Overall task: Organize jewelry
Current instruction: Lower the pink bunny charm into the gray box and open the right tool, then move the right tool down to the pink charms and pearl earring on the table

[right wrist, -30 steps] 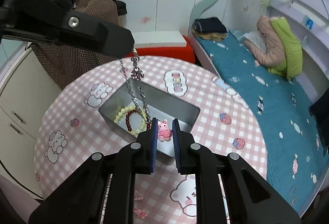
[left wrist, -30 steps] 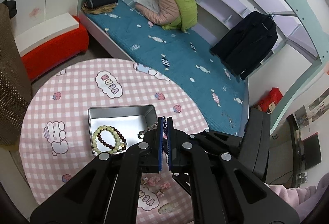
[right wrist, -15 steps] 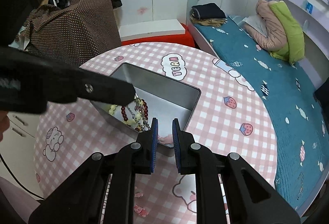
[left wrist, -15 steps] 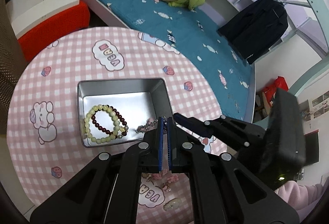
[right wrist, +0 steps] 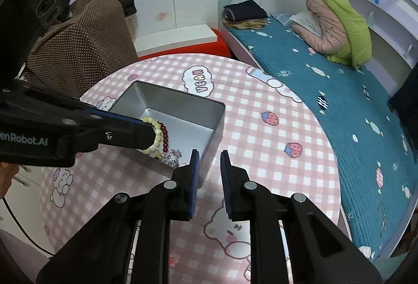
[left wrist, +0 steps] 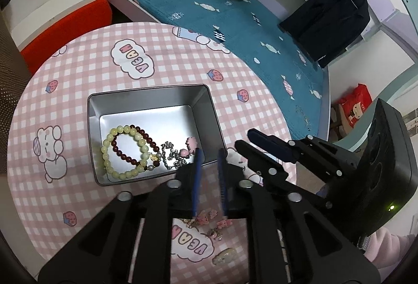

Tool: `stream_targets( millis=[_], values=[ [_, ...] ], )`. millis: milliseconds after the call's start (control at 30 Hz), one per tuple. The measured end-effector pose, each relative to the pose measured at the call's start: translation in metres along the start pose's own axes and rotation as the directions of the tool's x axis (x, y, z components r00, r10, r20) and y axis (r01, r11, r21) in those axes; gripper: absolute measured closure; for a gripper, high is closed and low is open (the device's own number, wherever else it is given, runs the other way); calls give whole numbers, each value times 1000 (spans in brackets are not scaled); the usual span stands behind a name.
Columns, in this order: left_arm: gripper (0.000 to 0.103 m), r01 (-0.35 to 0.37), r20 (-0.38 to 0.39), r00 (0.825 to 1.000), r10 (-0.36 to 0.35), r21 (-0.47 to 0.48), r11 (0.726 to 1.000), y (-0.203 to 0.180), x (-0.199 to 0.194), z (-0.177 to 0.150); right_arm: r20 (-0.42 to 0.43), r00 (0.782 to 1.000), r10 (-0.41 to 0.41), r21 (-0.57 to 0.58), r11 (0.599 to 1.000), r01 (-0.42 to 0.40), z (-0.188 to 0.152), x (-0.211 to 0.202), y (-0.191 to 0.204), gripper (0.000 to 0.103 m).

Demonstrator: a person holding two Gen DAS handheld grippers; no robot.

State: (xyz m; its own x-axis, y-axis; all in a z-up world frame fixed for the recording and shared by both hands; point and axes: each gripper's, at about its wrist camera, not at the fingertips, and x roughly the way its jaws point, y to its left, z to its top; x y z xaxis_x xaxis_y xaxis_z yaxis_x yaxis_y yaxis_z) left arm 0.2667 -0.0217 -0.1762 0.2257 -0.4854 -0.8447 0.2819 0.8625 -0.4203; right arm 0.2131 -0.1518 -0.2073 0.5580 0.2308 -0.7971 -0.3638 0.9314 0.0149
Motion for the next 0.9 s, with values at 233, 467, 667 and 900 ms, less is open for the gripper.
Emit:
stream_targets(
  millis=[233, 467, 667, 900],
  values=[
    [72, -21, 9, 1000, 21, 11, 1000, -3, -5, -4, 3, 1000, -14, 12, 1000, 14, -4, -5, -1, 80],
    [45, -52, 43, 998, 51, 28, 998, -9, -18, -13, 18, 1000, -26, 31, 999, 25, -11, -15, -2, 61],
    [34, -101, 78, 992, 97, 52, 994, -12, -29, -23, 12, 999, -35, 43, 999, 34, -23, -22, -3, 45],
    [28, -132, 64, 990, 129, 38, 991, -8, -31, -38, -23, 1000, -11, 57, 998, 12, -42, -22, -1, 38]
  ],
)
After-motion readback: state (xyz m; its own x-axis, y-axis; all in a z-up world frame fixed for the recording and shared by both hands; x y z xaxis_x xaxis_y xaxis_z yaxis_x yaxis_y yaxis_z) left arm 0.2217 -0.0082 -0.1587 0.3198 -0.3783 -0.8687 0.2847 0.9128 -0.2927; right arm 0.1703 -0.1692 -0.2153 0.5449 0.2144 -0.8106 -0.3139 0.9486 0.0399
